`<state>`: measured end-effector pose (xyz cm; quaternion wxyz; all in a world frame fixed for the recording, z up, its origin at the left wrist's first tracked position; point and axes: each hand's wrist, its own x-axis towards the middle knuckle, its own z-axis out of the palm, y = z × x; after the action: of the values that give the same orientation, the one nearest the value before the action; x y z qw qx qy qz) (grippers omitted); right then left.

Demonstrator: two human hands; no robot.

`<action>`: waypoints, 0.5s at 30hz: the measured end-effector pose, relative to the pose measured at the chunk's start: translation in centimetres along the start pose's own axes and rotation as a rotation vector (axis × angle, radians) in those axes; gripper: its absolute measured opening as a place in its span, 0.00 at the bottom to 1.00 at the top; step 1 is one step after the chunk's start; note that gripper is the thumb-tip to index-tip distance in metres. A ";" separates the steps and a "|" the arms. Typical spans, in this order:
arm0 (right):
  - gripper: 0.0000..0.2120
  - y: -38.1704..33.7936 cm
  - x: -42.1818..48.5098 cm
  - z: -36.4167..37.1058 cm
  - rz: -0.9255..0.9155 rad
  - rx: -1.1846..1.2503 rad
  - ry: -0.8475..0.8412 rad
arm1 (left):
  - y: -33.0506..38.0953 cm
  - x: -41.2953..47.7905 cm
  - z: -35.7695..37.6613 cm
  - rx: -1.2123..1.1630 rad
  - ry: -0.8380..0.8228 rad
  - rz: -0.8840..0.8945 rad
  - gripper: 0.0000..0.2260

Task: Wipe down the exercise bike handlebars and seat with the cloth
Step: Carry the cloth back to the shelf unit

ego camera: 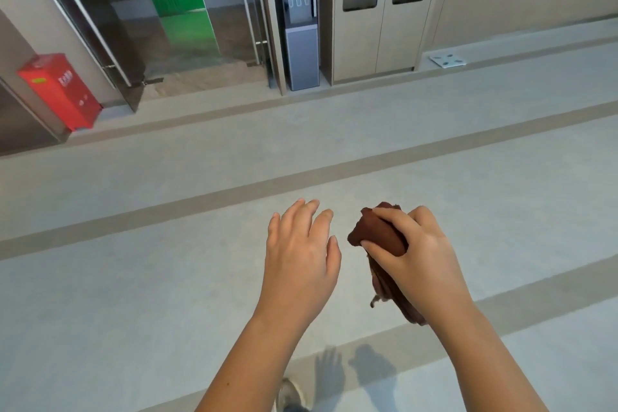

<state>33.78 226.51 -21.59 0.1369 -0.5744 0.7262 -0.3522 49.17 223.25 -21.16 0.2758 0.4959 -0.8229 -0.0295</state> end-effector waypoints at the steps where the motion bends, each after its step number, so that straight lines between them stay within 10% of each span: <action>1: 0.20 0.3 2.2 0.6 0.001 0.002 0.012 | -0.8 1.9 1.1 -0.007 -0.006 -0.001 0.13; 15: 0.21 -1.2 39.2 10.4 -0.036 -0.020 0.056 | -16.4 36.0 11.0 -0.086 0.033 0.015 0.14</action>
<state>29.13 186.24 -20.15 0.1042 -0.5786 0.7228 -0.3632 44.13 182.55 -20.47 0.3107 0.4781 -0.8197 -0.0545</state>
